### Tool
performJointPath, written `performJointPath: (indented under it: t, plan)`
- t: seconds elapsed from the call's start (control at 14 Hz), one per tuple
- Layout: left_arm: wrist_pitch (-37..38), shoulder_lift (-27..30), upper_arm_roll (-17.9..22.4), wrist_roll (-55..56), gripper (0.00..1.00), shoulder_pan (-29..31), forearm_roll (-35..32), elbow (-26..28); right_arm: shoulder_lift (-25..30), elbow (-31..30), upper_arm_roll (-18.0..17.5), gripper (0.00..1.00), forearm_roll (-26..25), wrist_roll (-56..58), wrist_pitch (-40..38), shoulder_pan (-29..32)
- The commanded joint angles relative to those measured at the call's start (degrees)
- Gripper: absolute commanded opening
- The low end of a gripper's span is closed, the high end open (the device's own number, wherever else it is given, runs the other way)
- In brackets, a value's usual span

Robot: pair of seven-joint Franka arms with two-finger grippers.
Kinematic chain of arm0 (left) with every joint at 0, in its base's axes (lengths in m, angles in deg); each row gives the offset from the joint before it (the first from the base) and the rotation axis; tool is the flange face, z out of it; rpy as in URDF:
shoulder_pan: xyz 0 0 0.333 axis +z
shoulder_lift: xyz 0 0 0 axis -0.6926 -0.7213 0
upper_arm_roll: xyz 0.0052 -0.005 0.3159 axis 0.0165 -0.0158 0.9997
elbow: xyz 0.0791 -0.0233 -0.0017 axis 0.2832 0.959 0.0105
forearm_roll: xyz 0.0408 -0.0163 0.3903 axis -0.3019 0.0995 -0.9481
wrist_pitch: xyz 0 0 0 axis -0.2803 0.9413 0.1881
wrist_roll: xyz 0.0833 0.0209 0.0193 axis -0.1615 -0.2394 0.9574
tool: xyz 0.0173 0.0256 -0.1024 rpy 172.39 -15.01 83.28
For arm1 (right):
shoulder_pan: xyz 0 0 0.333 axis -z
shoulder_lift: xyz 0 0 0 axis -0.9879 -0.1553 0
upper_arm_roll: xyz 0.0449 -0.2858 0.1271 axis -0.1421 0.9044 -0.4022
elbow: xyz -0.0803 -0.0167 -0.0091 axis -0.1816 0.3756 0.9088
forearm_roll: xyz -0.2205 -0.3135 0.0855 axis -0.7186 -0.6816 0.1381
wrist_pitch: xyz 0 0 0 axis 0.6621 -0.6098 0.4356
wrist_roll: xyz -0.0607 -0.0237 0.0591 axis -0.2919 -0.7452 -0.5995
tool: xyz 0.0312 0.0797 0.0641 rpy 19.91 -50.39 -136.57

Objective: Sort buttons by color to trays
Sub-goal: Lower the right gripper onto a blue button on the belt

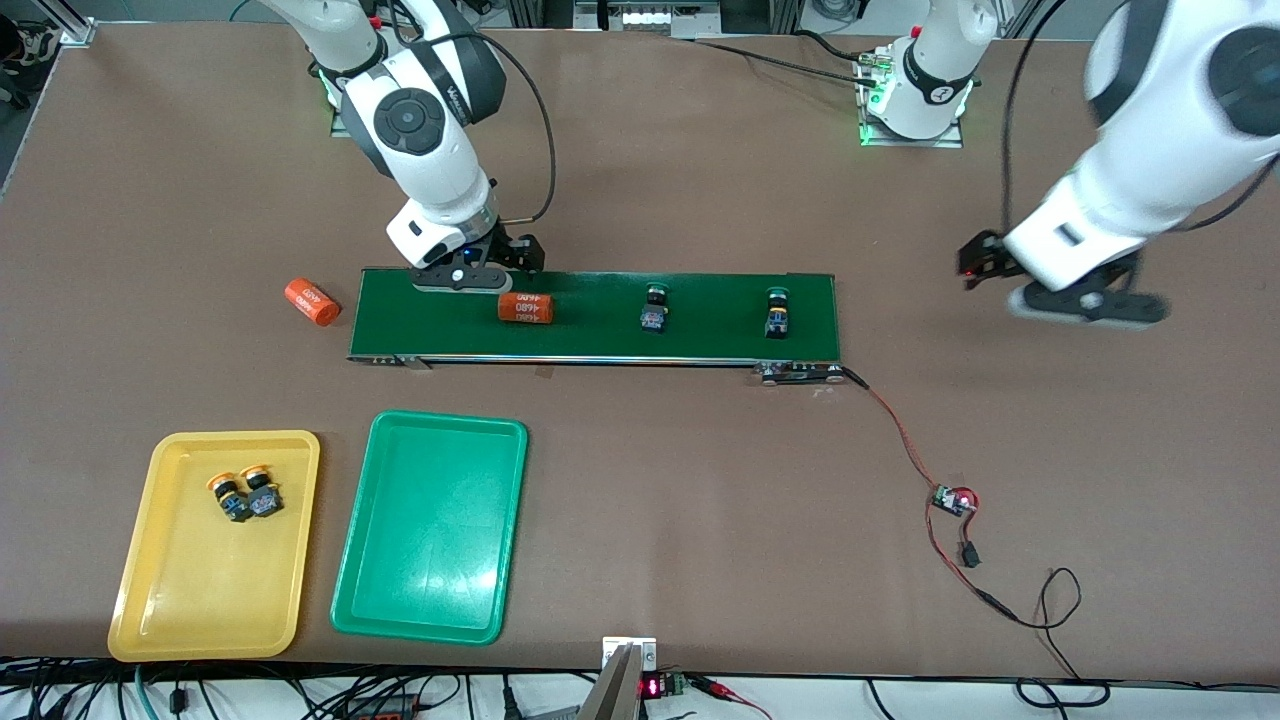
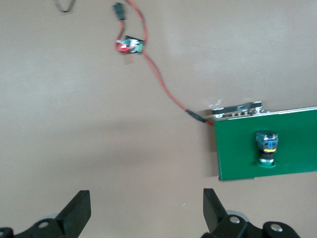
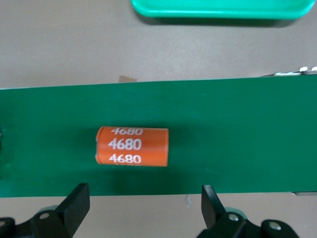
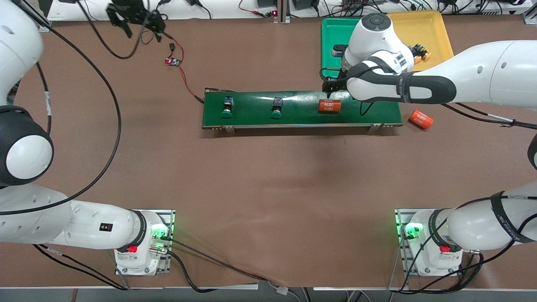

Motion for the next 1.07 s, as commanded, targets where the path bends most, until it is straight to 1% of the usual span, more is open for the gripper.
performJointPath:
  t: [0.0,0.07,0.14,0.21,0.36,0.43,0.64,0.78,1.0]
  plan:
    - [2.52,-0.49,3.40,-1.89,1.00,1.62,7.08,-3.50,-1.56,-0.20,-0.24,1.00,-0.16,-1.42,2.62,-0.39]
    - [2.78,-0.32,3.85,-1.98,1.00,2.68,8.87,-3.50,-2.35,-0.11,-0.24,1.00,-0.16,-2.29,3.58,-0.47]
    - [3.13,0.55,3.85,-2.16,1.00,3.82,7.84,-3.32,-2.79,-0.20,-0.24,1.00,-0.34,-3.60,4.29,-0.82]
    - [3.31,1.35,3.68,-2.42,1.00,4.70,5.75,-3.32,-3.32,-0.11,-0.24,1.00,-0.51,-4.05,4.56,-1.43]
    - [3.05,2.23,3.15,-2.60,1.00,4.27,-0.49,-3.06,-3.85,-0.11,-0.24,1.00,-0.60,-4.05,5.08,-1.53]
    - [2.96,2.15,3.06,-2.94,1.00,4.01,-1.47,-3.32,-4.37,-0.11,-0.24,1.00,-1.47,-4.05,5.69,-1.53]
    - [1.82,1.62,2.97,-4.27,1.00,4.09,-0.70,-3.32,-6.66,-0.11,-0.16,1.00,-3.15,-4.05,7.98,-1.53]
    - [2.08,1.79,1.75,-4.27,1.00,4.01,-0.60,-3.41,-6.75,-0.03,-0.16,1.00,-4.29,-4.05,8.07,-1.35]
    - [1.82,1.71,1.56,-4.35,1.00,4.09,-0.52,-3.67,-7.27,0.33,-0.07,1.00,-5.35,-3.97,8.86,-0.91]
